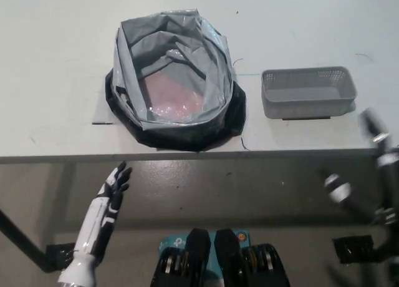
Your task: Use the right hand to pick up a small rectangular container and put it into a plastic bag and lift the bag
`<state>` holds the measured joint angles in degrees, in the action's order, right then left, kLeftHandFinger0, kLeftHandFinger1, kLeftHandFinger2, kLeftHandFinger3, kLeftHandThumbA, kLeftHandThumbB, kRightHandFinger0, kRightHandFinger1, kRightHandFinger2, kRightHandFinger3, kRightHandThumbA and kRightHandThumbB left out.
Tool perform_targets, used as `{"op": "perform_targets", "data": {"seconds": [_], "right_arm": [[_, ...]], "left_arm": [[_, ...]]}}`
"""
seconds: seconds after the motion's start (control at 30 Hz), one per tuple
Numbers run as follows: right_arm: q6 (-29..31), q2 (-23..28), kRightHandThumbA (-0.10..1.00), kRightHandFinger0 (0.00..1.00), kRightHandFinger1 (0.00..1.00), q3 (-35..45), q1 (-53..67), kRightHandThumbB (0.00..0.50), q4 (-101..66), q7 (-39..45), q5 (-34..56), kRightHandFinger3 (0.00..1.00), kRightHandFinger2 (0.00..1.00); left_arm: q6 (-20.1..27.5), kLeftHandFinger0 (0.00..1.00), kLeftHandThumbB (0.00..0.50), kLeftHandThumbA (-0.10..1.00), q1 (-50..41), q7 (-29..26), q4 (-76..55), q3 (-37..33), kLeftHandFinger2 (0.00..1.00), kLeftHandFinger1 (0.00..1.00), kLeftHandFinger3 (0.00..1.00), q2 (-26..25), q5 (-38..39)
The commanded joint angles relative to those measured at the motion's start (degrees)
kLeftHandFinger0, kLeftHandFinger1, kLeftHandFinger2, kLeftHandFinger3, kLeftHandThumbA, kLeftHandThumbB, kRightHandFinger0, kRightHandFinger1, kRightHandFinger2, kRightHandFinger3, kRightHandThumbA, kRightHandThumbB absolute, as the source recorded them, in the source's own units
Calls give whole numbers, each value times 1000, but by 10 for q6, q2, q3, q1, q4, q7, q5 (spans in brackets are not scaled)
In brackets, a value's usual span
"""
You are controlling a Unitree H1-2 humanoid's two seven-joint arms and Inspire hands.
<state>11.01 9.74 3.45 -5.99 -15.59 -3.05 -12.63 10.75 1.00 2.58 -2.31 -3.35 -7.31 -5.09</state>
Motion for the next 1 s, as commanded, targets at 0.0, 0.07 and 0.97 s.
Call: {"op": "perform_targets", "data": {"seconds": [0.0, 0.07, 0.97], "right_arm": [[-62, 53, 793, 1000, 1000, 36, -50, 200, -65, 21, -2, 1000, 1000], [-100, 82, 864, 1000, 1000, 41, -80, 252, -71, 41, 2, 1000, 1000], [-316, 197, 1000, 1000, 1000, -358, -718, 434, 552, 534, -102, 1000, 1000]], "left_arm": [[19, 1000, 126, 1000, 9, 11, -25, -9, 1000, 1000, 1000, 2, 3], [14, 1000, 117, 1000, 11, 11, -25, -9, 1000, 1000, 1000, 4, 4], [15, 1000, 130, 1000, -33, 18, -33, -7, 1000, 1000, 1000, -3, 10]]}}
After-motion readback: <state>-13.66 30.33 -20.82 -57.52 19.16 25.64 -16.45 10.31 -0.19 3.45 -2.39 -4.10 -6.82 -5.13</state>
